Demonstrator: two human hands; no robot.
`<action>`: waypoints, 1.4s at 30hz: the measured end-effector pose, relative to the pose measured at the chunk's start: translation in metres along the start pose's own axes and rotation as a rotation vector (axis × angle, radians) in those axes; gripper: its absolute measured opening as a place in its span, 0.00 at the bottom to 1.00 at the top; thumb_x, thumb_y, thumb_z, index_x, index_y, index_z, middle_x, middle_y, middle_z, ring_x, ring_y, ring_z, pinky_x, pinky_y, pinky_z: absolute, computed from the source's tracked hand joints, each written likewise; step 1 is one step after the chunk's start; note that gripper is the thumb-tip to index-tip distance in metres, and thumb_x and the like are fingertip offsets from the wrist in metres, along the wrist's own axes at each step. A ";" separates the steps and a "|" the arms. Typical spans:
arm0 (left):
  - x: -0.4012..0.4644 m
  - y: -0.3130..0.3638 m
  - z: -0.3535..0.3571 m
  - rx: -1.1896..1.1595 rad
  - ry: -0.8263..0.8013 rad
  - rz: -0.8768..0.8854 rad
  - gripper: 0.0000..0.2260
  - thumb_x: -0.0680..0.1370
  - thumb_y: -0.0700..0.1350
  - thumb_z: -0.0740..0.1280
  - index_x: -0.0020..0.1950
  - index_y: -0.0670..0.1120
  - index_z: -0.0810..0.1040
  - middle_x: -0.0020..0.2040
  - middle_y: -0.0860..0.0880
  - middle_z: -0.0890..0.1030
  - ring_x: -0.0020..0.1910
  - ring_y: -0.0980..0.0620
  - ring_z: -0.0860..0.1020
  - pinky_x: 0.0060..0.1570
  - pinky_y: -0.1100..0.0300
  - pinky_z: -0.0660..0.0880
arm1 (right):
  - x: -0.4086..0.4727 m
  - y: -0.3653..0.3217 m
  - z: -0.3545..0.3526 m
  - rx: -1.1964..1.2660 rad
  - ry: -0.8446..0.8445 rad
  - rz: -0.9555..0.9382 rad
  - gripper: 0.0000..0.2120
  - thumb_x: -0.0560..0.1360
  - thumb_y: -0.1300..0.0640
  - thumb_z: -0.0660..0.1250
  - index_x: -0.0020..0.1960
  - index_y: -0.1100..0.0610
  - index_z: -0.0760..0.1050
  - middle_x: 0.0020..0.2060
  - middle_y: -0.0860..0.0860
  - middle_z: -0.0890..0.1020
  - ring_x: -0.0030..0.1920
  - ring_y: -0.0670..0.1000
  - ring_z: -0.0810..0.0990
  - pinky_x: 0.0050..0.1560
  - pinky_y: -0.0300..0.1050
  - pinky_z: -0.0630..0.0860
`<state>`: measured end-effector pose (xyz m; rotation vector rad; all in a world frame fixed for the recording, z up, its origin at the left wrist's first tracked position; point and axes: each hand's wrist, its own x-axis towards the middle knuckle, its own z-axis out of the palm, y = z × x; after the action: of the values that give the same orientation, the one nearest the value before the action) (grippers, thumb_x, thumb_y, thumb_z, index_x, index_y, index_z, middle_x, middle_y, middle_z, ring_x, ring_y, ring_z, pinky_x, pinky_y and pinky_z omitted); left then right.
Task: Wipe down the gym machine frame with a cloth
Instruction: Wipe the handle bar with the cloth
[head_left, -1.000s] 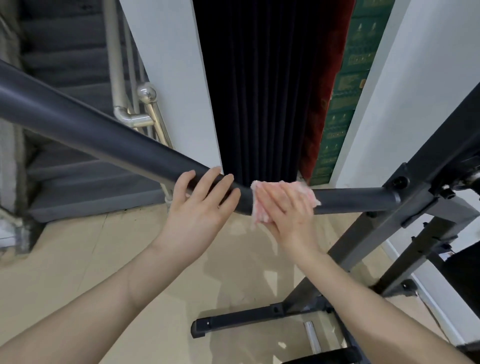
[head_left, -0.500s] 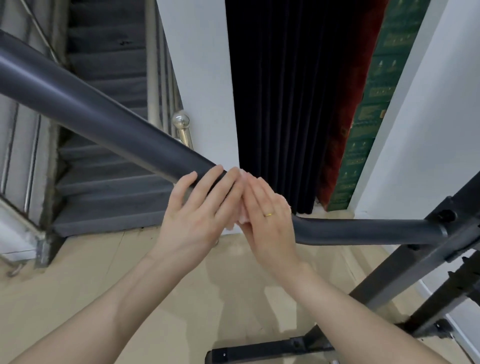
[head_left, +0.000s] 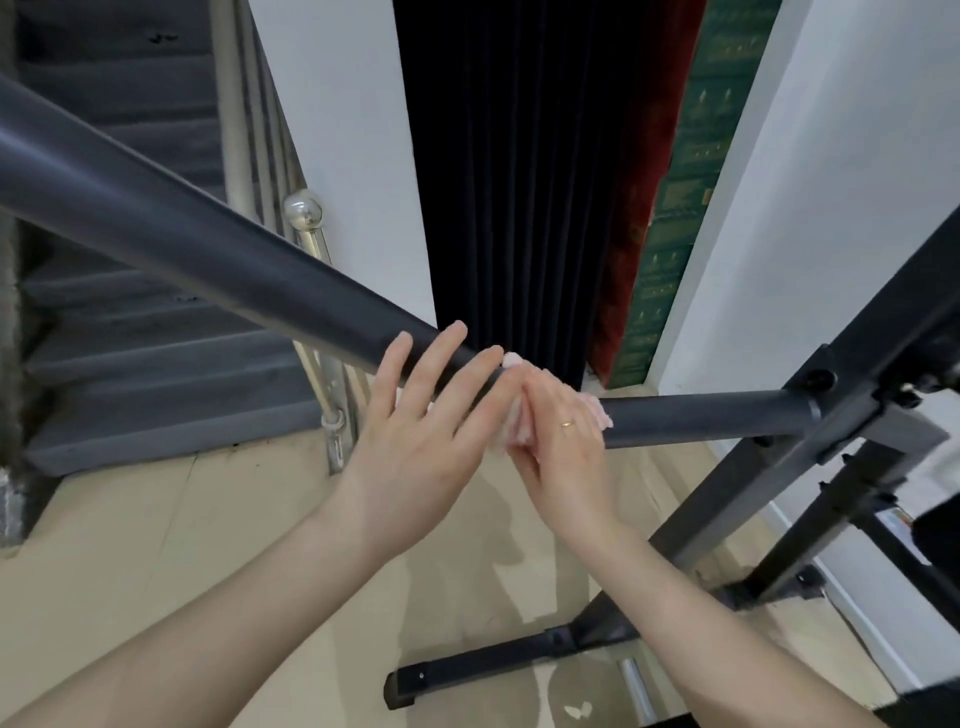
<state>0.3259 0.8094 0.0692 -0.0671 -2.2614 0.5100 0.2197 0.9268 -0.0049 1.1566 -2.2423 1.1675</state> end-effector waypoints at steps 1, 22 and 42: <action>0.002 0.007 0.003 -0.017 0.005 0.021 0.21 0.72 0.38 0.68 0.64 0.44 0.72 0.61 0.47 0.78 0.67 0.43 0.67 0.69 0.44 0.54 | -0.003 0.015 -0.004 -0.032 -0.038 -0.038 0.27 0.76 0.60 0.68 0.73 0.54 0.64 0.65 0.48 0.74 0.66 0.49 0.71 0.67 0.49 0.67; 0.005 0.066 0.054 0.039 -0.098 0.004 0.12 0.72 0.39 0.70 0.55 0.43 0.79 0.56 0.47 0.81 0.61 0.46 0.72 0.63 0.48 0.60 | -0.020 0.123 -0.063 -0.321 -0.183 -0.230 0.29 0.74 0.57 0.68 0.73 0.58 0.64 0.70 0.54 0.71 0.70 0.54 0.66 0.72 0.48 0.56; -0.021 -0.167 -0.075 0.241 0.258 -0.232 0.22 0.73 0.45 0.64 0.67 0.48 0.69 0.71 0.42 0.62 0.70 0.40 0.59 0.63 0.45 0.58 | 0.094 -0.147 0.042 -0.130 0.325 -0.514 0.29 0.79 0.64 0.58 0.77 0.57 0.52 0.75 0.53 0.62 0.74 0.56 0.63 0.67 0.57 0.68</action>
<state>0.4135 0.6777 0.1636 0.2360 -1.9126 0.6072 0.2829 0.7985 0.1037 1.2796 -1.6220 0.9050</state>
